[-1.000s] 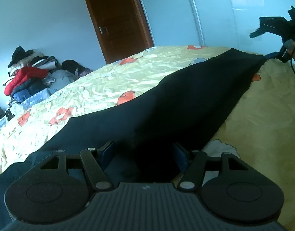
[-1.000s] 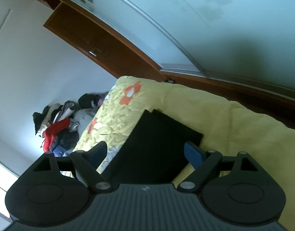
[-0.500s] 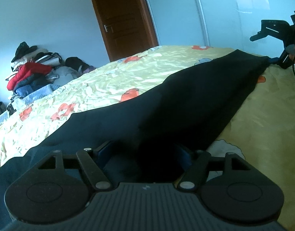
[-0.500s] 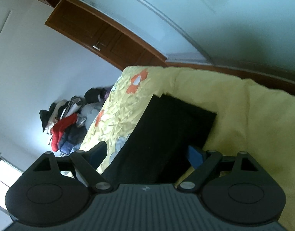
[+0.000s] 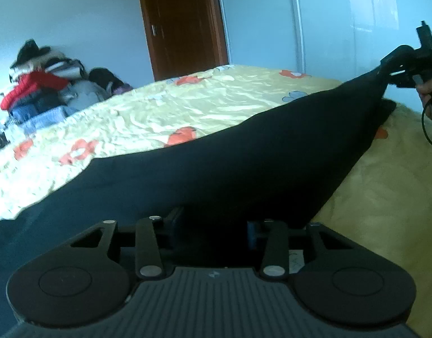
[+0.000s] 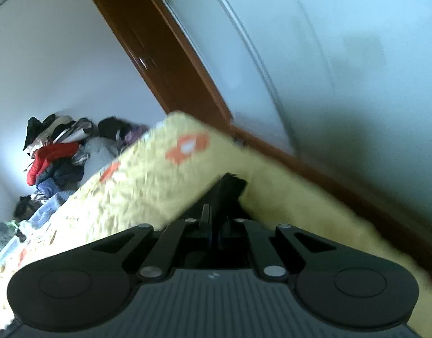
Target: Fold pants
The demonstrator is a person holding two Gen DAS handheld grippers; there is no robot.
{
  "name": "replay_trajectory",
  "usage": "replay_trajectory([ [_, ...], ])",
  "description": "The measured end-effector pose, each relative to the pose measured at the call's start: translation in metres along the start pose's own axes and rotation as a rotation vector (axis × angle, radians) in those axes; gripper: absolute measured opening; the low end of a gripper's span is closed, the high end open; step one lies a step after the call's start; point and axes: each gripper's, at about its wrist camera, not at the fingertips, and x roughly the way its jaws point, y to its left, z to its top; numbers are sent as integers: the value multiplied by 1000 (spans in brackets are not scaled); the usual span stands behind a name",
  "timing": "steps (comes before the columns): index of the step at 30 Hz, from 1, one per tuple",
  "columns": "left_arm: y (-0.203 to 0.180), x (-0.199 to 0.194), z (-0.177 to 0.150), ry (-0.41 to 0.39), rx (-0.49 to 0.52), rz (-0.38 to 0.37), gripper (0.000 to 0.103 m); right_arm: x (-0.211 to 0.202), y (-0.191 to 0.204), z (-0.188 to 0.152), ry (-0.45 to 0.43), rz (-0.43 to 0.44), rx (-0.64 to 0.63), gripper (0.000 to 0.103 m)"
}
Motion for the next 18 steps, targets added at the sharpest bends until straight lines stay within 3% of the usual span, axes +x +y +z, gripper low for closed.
replay_trajectory([
  [2,-1,2,-1,11,-1,-10,46,-7,-1,6,-7,-9,-33,4],
  [8,-8,0,-4,12,39,-6,46,5,-16,-13,110,-88,-57,4],
  [13,-8,-6,-6,5,40,-5,46,4,-17,-15,93,-83,-69,4],
  [18,-1,-3,-5,13,-25,-29,23,5,-15,-8,79,-46,-68,4],
])
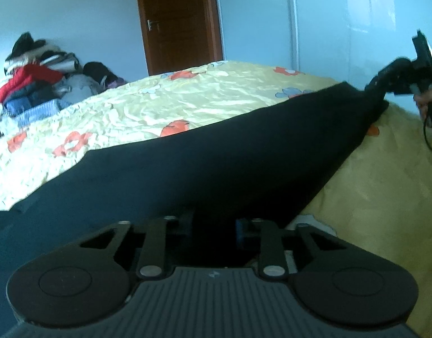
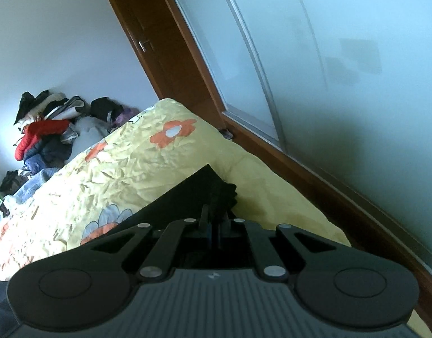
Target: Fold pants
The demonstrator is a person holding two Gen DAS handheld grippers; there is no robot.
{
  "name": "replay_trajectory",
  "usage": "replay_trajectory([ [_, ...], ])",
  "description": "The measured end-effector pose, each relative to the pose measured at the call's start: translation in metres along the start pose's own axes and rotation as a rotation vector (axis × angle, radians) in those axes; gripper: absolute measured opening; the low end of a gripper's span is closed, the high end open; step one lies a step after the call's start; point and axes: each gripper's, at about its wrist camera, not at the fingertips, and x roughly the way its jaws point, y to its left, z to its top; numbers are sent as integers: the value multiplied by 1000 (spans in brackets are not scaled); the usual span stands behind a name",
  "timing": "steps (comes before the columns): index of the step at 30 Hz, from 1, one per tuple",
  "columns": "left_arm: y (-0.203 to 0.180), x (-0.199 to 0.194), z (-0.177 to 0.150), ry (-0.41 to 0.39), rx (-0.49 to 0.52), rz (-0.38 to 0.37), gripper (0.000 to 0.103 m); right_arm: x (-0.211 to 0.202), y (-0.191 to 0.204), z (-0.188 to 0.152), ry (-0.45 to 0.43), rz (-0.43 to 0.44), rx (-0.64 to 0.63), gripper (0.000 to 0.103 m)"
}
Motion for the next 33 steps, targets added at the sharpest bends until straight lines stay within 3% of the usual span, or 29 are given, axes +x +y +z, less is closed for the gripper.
replay_trajectory([
  [3,6,0,3,-14,-45,5,17,6,12,17,9,42,-3,4],
  [8,20,-16,11,-127,-155,35,8,-22,53,55,-179,163,-79,4],
  [10,20,-24,14,-158,-142,39,8,-34,58,56,-219,154,-112,4],
  [14,5,-13,8,-47,-21,1,8,-11,29,28,-59,-22,-114,4],
  [17,-13,-9,-3,-12,82,19,8,-2,5,3,9,-55,-43,4],
  [20,-8,-7,-2,-2,85,5,8,0,-2,-5,38,-71,-25,5],
  [22,-2,-6,-2,10,57,-8,21,-1,-3,-3,49,-72,-24,10],
  [24,0,-12,-2,15,54,-19,28,-5,-1,2,51,-135,-45,42],
  [26,-3,-21,-2,8,69,-21,45,-17,2,5,-5,-219,-62,70],
  [29,-2,-41,-1,-25,80,-62,54,-51,2,4,-194,-344,-34,72],
  [31,4,-49,8,-60,66,-67,61,-64,25,-1,-220,-247,-110,72],
  [33,12,-50,18,-111,39,-17,77,-61,64,-11,-126,-110,-253,72],
])
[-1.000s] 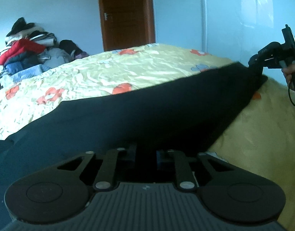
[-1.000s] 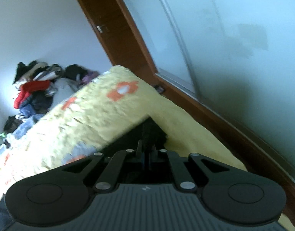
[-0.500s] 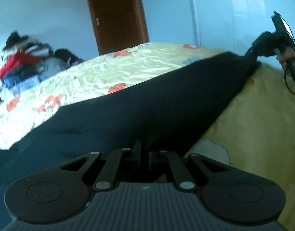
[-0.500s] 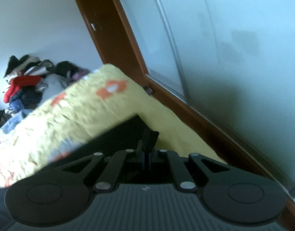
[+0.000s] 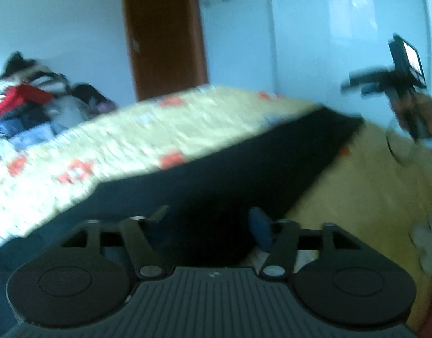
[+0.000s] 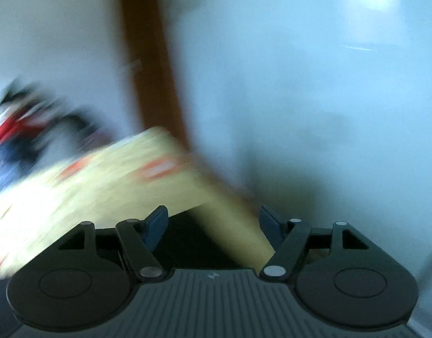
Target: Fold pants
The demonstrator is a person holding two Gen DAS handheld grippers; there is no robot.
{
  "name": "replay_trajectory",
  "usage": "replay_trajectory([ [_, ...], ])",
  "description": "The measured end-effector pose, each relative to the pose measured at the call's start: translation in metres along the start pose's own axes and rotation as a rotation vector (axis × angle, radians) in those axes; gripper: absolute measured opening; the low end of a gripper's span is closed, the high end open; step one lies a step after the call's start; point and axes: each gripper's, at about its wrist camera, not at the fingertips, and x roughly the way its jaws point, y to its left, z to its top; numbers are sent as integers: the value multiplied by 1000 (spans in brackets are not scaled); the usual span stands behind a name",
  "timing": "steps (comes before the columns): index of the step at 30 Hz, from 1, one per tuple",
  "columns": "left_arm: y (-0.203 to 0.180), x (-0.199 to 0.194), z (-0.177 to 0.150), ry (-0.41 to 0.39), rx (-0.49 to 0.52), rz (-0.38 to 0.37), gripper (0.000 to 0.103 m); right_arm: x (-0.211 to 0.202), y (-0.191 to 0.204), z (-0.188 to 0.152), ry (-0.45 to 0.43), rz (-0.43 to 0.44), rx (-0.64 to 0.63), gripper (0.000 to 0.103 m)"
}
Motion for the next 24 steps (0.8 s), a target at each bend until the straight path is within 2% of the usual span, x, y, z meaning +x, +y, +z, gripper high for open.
replay_trajectory([
  [2,9,10,7,-18,-26,106,82,2,54,-10,87,176,-155,72],
  [4,18,28,9,31,-51,174,82,3,106,-28,161,346,-277,73],
  [6,27,46,2,121,-86,191,81,1,155,-52,229,469,-398,73],
  [8,33,57,-11,212,-97,190,80,0,189,-75,275,535,-501,73],
  [9,33,57,-18,239,-90,193,81,-1,200,-85,303,545,-548,74],
  [11,34,43,-27,212,-79,193,81,-8,202,-97,282,538,-589,85],
  [12,34,39,-28,206,-72,188,80,-11,198,-96,302,544,-583,86],
  [14,31,30,-24,148,-71,194,81,-18,181,-92,321,557,-527,86],
  [16,27,27,-19,72,-89,212,84,-20,162,-84,299,530,-472,86],
  [18,24,29,-16,30,-124,223,93,-3,147,-72,272,478,-374,86],
  [19,21,33,-16,31,-135,216,93,0,132,-66,259,448,-301,86],
  [22,12,46,-20,68,-121,188,93,4,73,-57,242,340,-30,86],
  [24,5,51,-25,98,-85,204,93,6,42,-58,240,293,109,86],
])
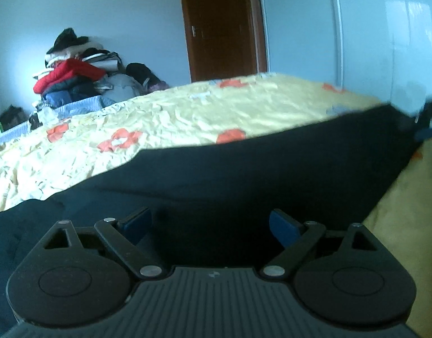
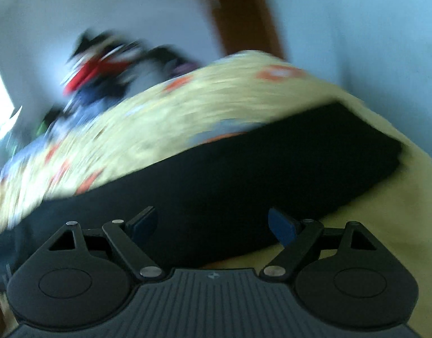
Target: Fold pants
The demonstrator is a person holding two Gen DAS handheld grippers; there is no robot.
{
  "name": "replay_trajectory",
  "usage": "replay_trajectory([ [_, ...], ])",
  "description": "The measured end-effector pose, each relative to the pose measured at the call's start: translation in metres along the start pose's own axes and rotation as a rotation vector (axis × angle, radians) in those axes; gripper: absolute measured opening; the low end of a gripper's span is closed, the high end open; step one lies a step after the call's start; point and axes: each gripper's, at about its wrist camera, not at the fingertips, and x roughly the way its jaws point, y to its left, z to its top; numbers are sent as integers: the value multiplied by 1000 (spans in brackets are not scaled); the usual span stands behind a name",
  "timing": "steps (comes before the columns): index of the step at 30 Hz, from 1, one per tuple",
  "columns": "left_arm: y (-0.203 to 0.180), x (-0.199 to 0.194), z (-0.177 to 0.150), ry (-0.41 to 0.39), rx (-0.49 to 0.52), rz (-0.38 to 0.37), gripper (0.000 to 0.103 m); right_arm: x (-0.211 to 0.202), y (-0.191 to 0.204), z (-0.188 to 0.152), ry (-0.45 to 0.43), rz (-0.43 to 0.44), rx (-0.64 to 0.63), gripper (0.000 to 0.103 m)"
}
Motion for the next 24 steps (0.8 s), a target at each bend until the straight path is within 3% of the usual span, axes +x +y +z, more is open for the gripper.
replay_trajectory([
  [2,0,0,-2,4,5,11,94,-12,-23,2,-57,-18,92,86],
  [5,5,3,-5,28,-24,28,103,-28,-49,2,-131,-91,209,86],
  [9,20,11,-6,66,-107,1,103,-30,-88,-5,-165,7,430,86],
  [19,28,11,-7,77,-162,-3,103,-7,-103,12,-249,-10,446,85],
  [20,28,11,-7,77,-162,-4,103,-3,-103,14,-251,-17,442,71],
  [21,28,11,-7,77,-163,-4,103,0,-104,16,-243,-24,448,43],
  [23,28,12,-7,77,-165,-5,103,8,-113,15,-207,-26,505,12],
  [24,28,12,-7,76,-166,-4,103,11,-117,14,-206,-20,533,10],
])
